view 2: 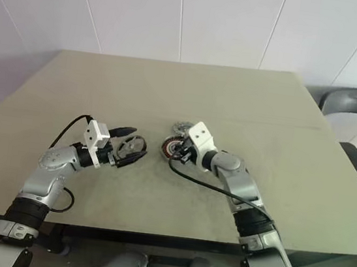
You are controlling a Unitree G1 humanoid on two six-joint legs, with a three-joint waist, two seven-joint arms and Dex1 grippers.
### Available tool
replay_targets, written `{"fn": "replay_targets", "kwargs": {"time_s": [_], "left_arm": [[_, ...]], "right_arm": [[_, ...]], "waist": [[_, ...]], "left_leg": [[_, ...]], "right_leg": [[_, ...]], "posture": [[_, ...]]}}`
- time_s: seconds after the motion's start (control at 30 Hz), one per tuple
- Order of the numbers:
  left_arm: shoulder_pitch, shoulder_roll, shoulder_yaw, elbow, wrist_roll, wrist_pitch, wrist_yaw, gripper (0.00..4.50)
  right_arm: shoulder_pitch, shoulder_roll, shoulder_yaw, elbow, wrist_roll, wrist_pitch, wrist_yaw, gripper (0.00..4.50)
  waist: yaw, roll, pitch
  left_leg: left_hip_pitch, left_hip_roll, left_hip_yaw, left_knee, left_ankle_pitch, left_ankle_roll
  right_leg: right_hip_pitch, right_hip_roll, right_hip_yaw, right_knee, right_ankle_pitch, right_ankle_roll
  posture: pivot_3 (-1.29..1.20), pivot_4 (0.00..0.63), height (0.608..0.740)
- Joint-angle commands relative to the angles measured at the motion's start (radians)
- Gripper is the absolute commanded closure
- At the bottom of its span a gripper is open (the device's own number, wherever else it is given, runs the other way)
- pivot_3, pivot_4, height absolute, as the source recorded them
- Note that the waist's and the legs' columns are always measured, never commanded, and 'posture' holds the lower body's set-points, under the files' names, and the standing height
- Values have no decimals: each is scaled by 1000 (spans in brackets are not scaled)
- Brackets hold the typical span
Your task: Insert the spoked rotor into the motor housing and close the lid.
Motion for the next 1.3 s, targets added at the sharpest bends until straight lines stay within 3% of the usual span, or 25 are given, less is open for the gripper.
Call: {"fn": "replay_targets", "kwargs": {"time_s": [0.03,0.53,1.3], "left_arm": [[-3,3,14,-56,-5,-1,12,0],[-1,0,11,-94,-9,34,27,0],[2,-5,13,-49,-4,-4,15,0]], "right_arm": [[-36,16,-11,-9,4,8,2,3825],[-74,45,1,80,-46,2,-16,3825],[-61,64,-5,62,-33,20,18,3825]], "waist": [[1,0,0],[-1,0,0],[0,0,0]], "left_leg": [[0,0,0,0,0,0],[0,1,0,0,0,0],[0,1,0,0,0,0]], "right_leg": [[0,0,0,0,0,0],[0,1,0,0,0,0],[0,1,0,0,0,0]], "posture": [[0,0,740],[0,0,740],[0,0,740]]}}
